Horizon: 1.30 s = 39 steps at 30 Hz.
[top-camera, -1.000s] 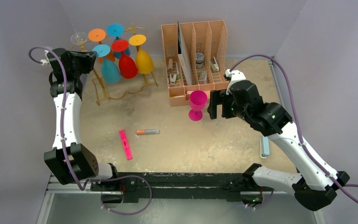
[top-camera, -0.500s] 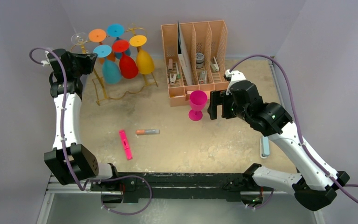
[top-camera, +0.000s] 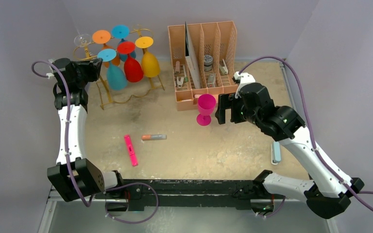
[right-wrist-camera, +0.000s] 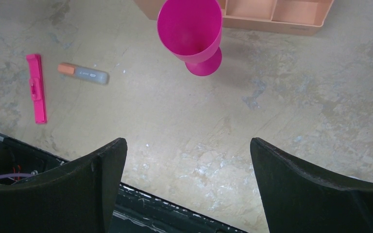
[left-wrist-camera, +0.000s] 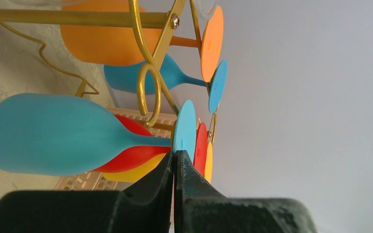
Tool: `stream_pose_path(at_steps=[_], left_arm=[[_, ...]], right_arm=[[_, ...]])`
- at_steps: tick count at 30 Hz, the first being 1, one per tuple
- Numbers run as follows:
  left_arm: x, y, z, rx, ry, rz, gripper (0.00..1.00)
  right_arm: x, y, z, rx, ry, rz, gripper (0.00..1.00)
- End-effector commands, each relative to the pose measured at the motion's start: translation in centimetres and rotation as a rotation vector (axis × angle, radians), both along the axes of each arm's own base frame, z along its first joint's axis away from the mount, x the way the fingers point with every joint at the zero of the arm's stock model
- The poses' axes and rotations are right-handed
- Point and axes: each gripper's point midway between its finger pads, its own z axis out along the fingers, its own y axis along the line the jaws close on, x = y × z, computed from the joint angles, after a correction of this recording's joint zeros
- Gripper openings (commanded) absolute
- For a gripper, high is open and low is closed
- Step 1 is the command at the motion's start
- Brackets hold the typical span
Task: Take the wine glass off the wine glass rack
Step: Pick up the wine glass from the wine rack.
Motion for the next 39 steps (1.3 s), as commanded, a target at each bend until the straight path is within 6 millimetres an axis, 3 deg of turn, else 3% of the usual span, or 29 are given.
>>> stream_pose_path(at_steps=[1,8,22,25,31,39], left_arm=[[0.0,0.2,1.1,-0.044,-0.050,0.010,0.01],[0.6,0.2,0.2,-0.100,-0.043,0.009,0.22],[2.3,0.4,0.5,-0.161,-0.083,0.003,0.32],[2.2,0.6,0.2,-0.160,-0.076,0.018,0.28],[1.8,0.5,-0.1,-0.163,-0.063,0.018,0.10],[0.6,0.3,0.0,-0.189,-0.060,0.037,0.00]], right_arm=[[0.1,-0.1,1.5,0.031,-0.030,-0.009,0.99],[-0.1,0.0,2.2,0.050,-0.041,-0.006,0.99],[0.1,-0.4,2.6,0.037,-0.055,-0.015,0.99],[0.2,-0.4,2.6,0.037,-0.058,-0.018,0.99],[0.1,-0.3,2.4,0.037,-0.050,-0.015,0.99],[0.0,-0.2,2.3,0.042,-0.046,-0.009,0.99]])
